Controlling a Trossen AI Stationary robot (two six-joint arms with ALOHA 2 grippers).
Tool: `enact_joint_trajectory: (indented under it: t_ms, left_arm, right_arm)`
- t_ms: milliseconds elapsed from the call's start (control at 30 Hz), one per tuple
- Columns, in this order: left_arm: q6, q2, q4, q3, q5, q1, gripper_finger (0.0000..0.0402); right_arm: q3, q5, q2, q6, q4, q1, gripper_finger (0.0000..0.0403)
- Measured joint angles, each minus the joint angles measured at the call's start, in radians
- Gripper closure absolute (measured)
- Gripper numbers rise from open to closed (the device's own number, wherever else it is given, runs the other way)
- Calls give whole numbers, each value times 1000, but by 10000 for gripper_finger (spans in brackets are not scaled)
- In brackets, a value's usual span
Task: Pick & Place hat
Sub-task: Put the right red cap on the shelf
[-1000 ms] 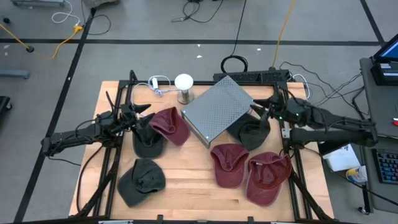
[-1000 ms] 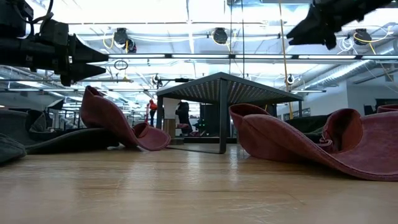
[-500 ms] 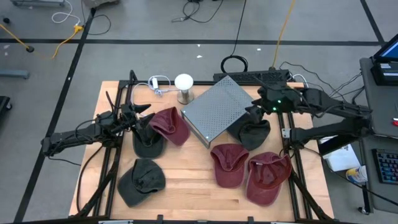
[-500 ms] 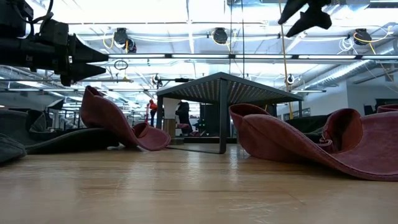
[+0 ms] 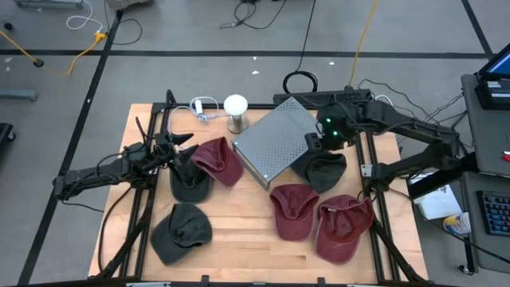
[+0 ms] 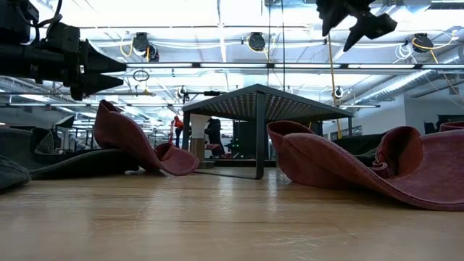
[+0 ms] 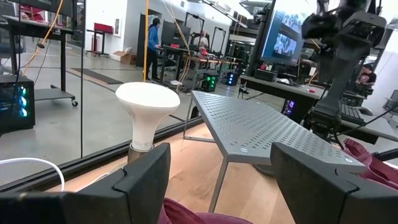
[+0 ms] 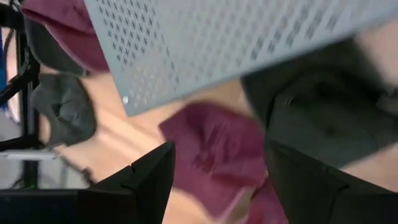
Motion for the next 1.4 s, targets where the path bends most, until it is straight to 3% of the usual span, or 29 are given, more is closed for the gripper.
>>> enact_joint_trajectory:
  t_ms: [267,533,1033,1400]
  left_arm:
    - [0,0,0,0,0,0,121]
    - [0,0,0,0,0,0,121]
    - [0,0,0,0,0,0,121]
    - [0,0,0,0,0,0,121]
  right_arm:
    - [0,-107,46,122,-55,-34,161]
    - [0,-32,47,274,-153,25,161]
    - [0,129,47,942,-127,549,161]
    - [0,133,47,1181,-123,868,161]
